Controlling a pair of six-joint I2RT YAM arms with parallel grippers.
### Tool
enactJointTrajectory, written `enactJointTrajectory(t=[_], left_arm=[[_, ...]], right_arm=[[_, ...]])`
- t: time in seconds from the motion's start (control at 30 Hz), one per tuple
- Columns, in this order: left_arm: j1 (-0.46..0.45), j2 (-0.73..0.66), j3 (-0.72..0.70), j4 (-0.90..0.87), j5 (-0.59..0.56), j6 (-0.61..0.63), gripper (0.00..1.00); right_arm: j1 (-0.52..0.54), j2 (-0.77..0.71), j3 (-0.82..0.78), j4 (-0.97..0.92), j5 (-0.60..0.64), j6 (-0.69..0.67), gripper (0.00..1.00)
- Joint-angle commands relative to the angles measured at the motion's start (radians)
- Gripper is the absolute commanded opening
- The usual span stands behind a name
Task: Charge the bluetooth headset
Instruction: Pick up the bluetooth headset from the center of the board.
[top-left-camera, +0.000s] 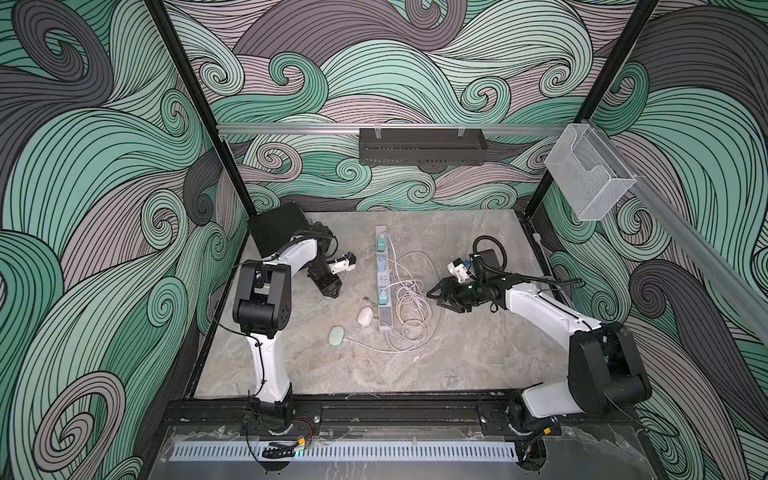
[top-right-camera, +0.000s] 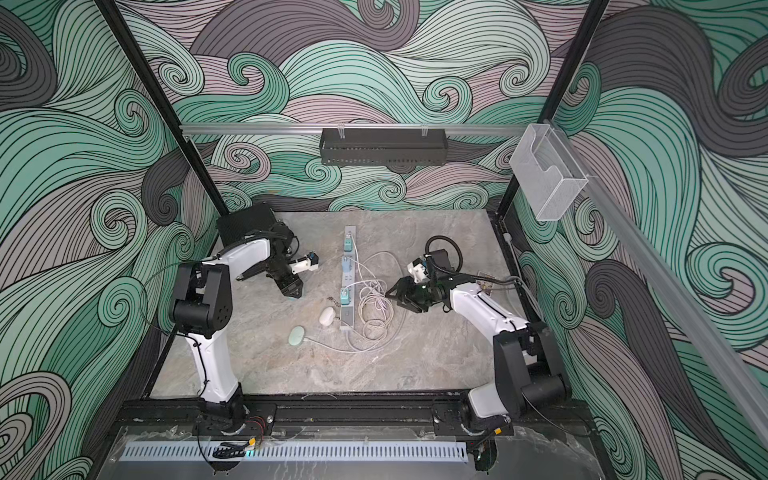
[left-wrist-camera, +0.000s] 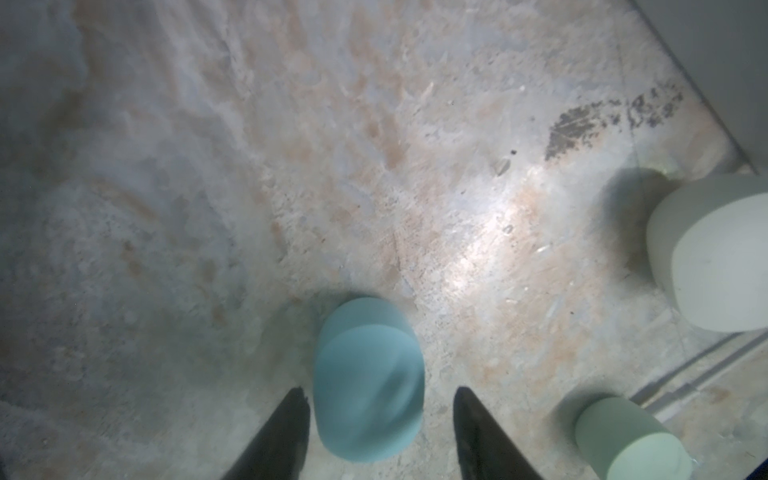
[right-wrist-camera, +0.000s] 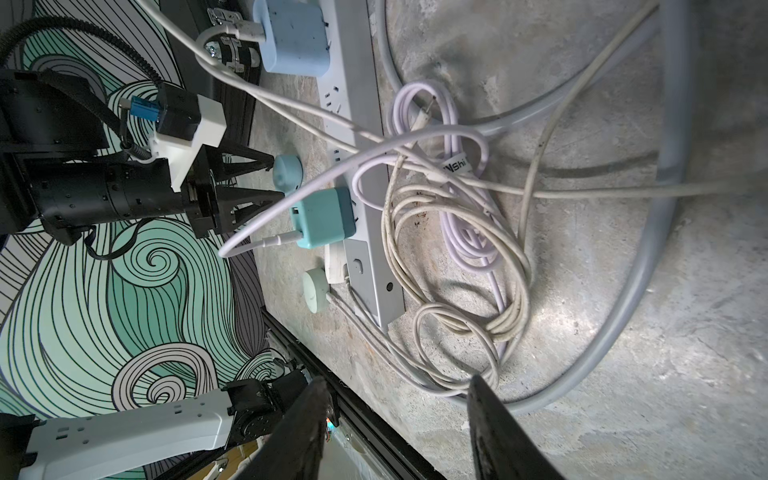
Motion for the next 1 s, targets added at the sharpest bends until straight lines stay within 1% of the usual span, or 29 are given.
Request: enactJointTrajectory(t=[0.0,0.97], left_arm=[[0.008,0.021,0.043,-0.021,-0.016,0.000,0.53],[0.006,0.059,0.061,-0.044,0.009,-0.001,0.52]], right_arm=[[0.004,-0.004,0.016,-0.006,-0.016,0.008,0.54],[0.004,0.003,0.015,-0.006,-0.020,0.005,0.54]])
